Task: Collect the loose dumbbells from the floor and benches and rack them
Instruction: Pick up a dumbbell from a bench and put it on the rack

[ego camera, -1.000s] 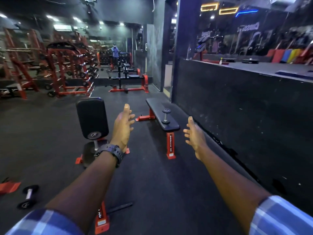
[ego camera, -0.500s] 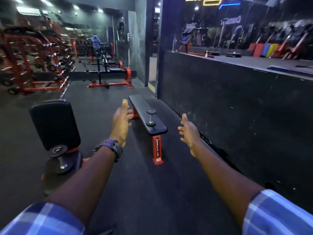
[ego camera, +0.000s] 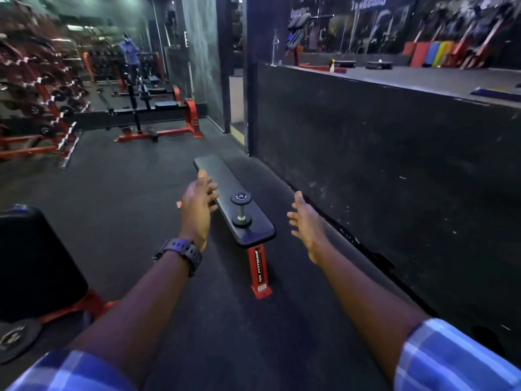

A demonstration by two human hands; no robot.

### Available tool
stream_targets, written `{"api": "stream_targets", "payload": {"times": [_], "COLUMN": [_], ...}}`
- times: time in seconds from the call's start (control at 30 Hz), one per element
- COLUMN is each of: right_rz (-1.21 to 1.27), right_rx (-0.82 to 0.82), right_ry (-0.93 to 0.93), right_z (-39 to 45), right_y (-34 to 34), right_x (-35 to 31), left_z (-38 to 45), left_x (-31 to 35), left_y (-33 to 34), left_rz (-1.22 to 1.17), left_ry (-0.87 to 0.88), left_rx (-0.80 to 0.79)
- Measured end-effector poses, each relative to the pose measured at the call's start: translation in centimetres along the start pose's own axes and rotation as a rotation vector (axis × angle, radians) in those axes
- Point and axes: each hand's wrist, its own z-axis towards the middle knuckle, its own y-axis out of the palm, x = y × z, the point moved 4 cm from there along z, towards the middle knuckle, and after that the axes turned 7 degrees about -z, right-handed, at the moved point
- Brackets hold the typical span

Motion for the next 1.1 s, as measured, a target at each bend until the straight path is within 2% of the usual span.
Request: {"api": "stream_targets", "payload": {"times": [0.37,0.53,0.77,0.87,0.93,1.1], "right_rz": [-0.062,-0.13,-0.219,-0.266,-0.271,-0.186], "right_rx": [-0.106,-0.125,-0.102,-0.039,-0.019,-0.163], "right_ry": [0.078,0.101,0.161,0.235,0.271,0.241], "right_z": [26.1,37.9,51.9,55.9,58.5,63.8], "right_y": [8.0,13.9,22.7,25.2,27.1,33.5], "right_x": [1.7,5.6,15.7,21.1,25.2,31.5], "left_z": [21.6,32.2,45.3,50.2,52.8,55.6], "left_x": [-9.6,-17.8,-31.6,-37.2,-41.8,-51.6], "left_y": [5.2,6.4,6.8,6.1,5.6,5.7], "left_rz": [-0.002,0.083,0.18,0.173,0.142,-0.1], "left_ry": [-0.103,-0.162,-0.325,-0.391,-0.437,-0.575], "left_rx": [0.078,0.062,0.008,0.045,0.085,0.122]}}
